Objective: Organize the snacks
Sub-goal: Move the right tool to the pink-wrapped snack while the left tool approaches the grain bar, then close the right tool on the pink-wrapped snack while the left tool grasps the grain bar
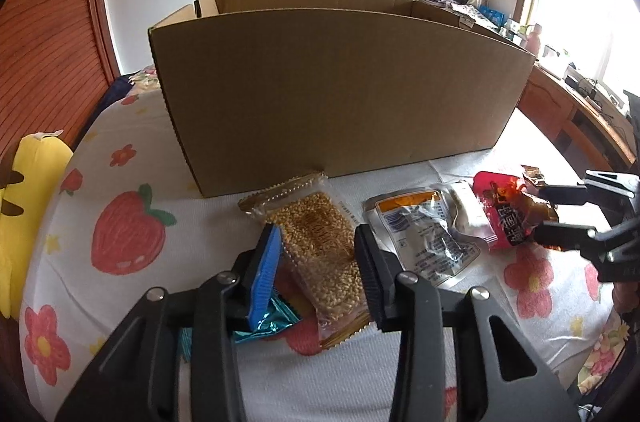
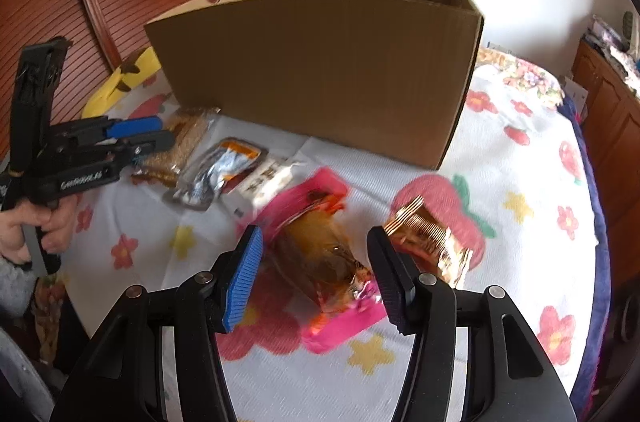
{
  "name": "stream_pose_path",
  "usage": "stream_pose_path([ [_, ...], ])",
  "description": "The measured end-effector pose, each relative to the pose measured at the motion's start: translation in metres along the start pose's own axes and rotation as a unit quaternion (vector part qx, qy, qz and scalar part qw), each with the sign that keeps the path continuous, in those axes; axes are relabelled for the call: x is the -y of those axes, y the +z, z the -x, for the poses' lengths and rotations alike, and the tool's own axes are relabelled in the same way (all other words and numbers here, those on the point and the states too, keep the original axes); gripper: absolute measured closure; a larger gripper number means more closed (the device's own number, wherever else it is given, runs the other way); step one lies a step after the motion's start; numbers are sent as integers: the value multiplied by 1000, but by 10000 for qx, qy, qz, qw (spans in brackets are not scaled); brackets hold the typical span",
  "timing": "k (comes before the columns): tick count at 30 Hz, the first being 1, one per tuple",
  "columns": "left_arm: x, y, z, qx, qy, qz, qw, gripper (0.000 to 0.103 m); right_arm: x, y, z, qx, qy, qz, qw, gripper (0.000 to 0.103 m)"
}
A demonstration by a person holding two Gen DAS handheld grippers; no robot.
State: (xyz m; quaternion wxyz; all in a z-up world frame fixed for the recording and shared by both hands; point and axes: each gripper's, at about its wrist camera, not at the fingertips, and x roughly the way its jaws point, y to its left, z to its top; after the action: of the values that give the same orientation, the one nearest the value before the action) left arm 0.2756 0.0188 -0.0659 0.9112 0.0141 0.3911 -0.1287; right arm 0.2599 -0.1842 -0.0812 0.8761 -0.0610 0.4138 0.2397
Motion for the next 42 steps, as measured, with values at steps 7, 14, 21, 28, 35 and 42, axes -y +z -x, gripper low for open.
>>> stream_pose_path([
  [7, -3, 1, -3, -44, 8, 70, 10000, 60, -4, -10, -7, -97, -36, 75, 9999, 47],
  [14, -2, 6, -7, -122, 37, 84, 9999, 59, -7, -12, -21, -104, -253, 129, 9995, 45],
  [21, -5, 15, -11, -219, 29, 298, 9993, 58, -10, -15, -23, -28, -362, 203, 9991, 45],
  [28, -5, 22, -21, -345, 36, 445, 9984, 52, -10, -16, -24, -6, -316, 226, 9992, 45],
  [35, 5, 23, -38, -686, 32, 416, 9968, 40, -11, -16, -23, 9, -305, 238, 9993, 45],
  [42, 16, 22, -44, -678, 245, 240, 9971, 39, -11, -18, -22, 35, -209, 225, 9995, 45],
])
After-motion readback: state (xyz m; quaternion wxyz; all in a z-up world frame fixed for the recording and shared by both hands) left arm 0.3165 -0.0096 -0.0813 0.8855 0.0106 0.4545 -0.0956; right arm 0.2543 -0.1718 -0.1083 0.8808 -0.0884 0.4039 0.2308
